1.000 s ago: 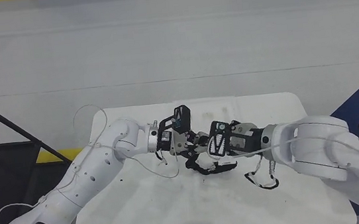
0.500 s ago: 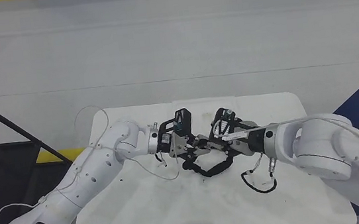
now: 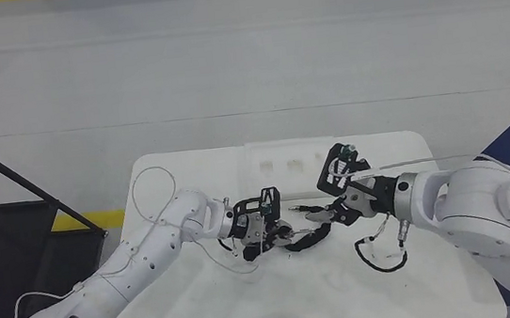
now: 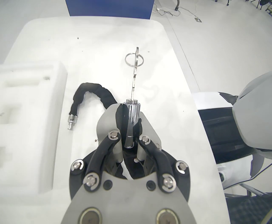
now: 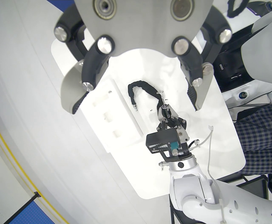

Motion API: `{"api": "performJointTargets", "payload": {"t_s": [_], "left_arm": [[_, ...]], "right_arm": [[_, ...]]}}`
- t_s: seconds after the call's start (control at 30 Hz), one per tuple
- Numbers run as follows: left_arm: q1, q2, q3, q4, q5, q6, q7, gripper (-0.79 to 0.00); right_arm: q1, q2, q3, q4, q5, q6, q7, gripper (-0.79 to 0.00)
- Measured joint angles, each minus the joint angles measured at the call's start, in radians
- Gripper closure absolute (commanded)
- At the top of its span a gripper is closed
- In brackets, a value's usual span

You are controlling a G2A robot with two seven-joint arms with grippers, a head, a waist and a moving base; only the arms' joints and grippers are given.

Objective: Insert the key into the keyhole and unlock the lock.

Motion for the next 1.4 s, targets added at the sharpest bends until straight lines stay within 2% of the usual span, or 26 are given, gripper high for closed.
{"api": "performJointTargets", "payload": {"t_s": [0.03, 0.07, 0.1, 0.23, 0.37, 0.57, 0.77, 1.0, 1.2, 1.4], "left_arm": [[0.0, -0.006, 0.01, 0.007, 0.005, 0.0, 0.002, -0.08], [-0.001, -0.012, 0.021, 0.013, 0.01, 0.0, 0.004, -0.385], [-0.001, -0.019, 0.038, 0.022, 0.012, 0.0, 0.004, -0.785], [-0.019, -0.04, 0.095, 0.06, -0.011, 0.0, -0.02, -0.785], [-0.052, -0.052, 0.118, 0.086, -0.043, 0.0, -0.011, -0.785], [-0.104, -0.04, 0.106, 0.101, -0.084, 0.0, 0.065, -0.785], [-0.194, 0.01, 0.083, 0.093, -0.147, 0.0, 0.159, -0.785], [-0.34, 0.085, 0.091, 0.074, -0.238, 0.0, 0.197, -0.785], [-0.464, 0.137, 0.122, 0.048, -0.378, 0.0, 0.165, -0.785], [-0.562, 0.171, 0.158, 0.021, -0.534, 0.0, 0.066, -0.785]], "right_arm": [[-0.006, 0.001, 0.004, 0.001, 0.001, -0.003, -0.001, -0.785], [-0.011, 0.001, 0.007, 0.002, 0.003, -0.007, -0.003, -0.785], [-0.018, 0.001, 0.011, 0.004, 0.004, -0.011, -0.006, -0.785], [-0.034, 0.002, 0.019, 0.009, 0.01, -0.021, -0.015, -0.785], [-0.043, 0.0, 0.021, 0.026, 0.023, -0.033, -0.026, -0.785], [-0.057, -0.005, 0.019, 0.101, 0.062, -0.073, -0.078, -0.785], [-0.046, -0.014, 0.019, 0.239, 0.138, -0.193, -0.183, -0.785], [0.074, -0.033, 0.001, 0.444, 0.222, -0.408, -0.24, -0.785], [0.209, -0.048, -0.009, 0.546, 0.227, -0.524, -0.24, -0.785], [0.312, -0.066, -0.037, 0.651, 0.272, -0.569, -0.256, -0.785]]}}
